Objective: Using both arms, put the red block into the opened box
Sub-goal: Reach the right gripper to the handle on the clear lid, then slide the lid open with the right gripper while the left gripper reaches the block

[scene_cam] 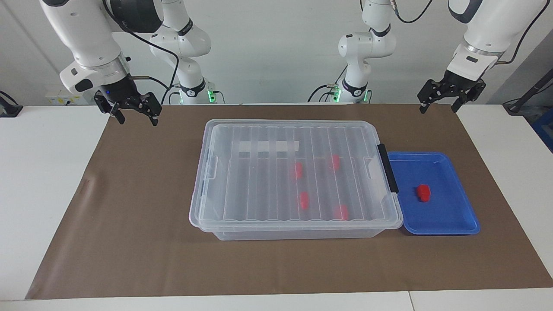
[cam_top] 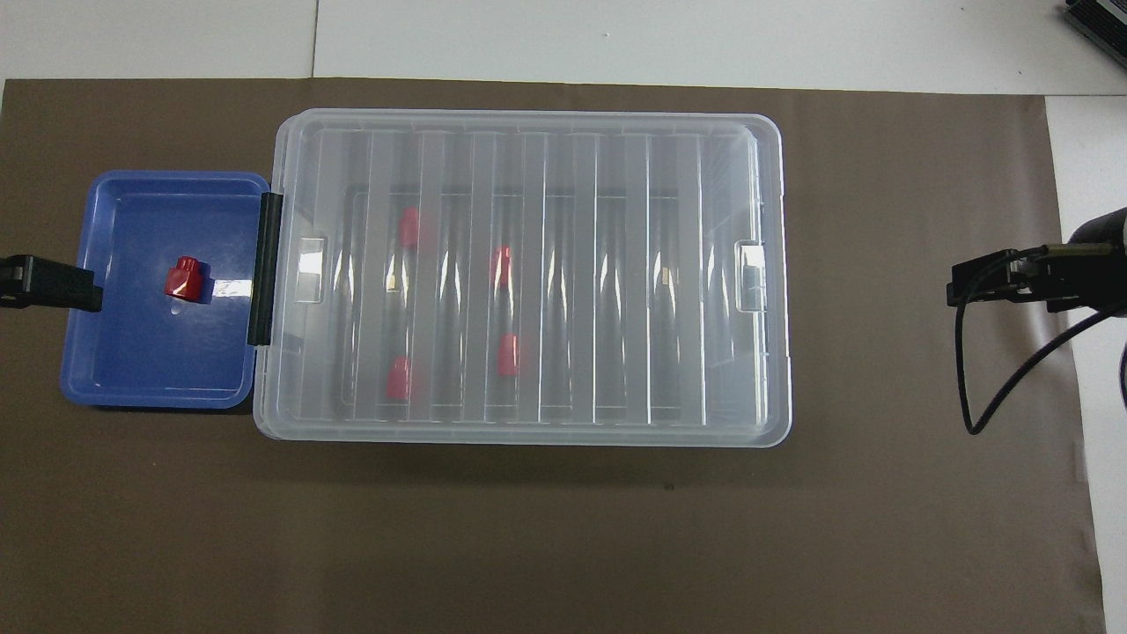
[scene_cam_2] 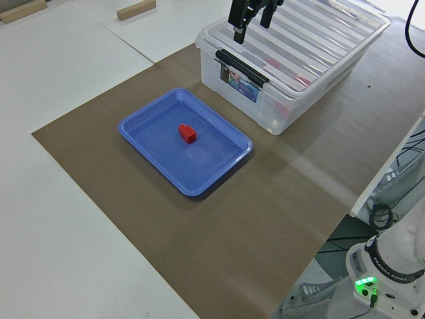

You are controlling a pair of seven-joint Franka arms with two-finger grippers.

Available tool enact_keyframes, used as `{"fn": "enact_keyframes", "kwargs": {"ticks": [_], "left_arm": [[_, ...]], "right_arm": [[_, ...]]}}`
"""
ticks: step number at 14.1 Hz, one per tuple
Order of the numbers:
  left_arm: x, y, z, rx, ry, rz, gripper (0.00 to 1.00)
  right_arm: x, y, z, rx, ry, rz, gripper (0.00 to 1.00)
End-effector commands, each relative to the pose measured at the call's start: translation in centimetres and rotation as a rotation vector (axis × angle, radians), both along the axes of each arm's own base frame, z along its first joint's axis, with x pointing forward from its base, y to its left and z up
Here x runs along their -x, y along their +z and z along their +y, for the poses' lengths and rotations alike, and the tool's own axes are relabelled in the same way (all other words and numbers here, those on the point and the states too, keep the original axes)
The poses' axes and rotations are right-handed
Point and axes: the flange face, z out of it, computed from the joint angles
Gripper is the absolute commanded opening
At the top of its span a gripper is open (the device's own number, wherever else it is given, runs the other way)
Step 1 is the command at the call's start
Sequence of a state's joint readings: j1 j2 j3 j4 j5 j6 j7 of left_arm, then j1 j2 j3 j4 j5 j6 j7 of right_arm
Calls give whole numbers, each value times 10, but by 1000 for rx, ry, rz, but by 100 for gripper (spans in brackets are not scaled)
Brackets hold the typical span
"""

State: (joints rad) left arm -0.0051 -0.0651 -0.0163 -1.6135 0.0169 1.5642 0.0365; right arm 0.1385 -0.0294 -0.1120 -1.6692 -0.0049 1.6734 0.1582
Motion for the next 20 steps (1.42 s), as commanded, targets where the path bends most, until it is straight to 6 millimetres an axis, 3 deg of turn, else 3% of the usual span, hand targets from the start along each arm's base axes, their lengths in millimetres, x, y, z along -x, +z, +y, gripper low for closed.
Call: {"fn": "enact_keyframes", "kwargs": {"ticks": [1, 4, 10, 13, 20], "left_arm": [[0, 1, -2, -9, 9, -8, 100], [1, -3, -2, -10, 6, -2, 100], [4, -14, 0, -11, -1, -26, 100], [7, -26, 5, -12, 3, -55, 100], [10, -30, 6, -14, -5, -64, 100]], "right_arm": [[0, -17, 25, -13, -14, -53, 100], [-18, -48, 61, -16, 24, -85, 100], [-38, -95, 98, -48, 70, -88, 100], [-35, -124, 101, -38, 114, -52, 100], [-30, -147, 91, -22, 140, -24, 100]]}}
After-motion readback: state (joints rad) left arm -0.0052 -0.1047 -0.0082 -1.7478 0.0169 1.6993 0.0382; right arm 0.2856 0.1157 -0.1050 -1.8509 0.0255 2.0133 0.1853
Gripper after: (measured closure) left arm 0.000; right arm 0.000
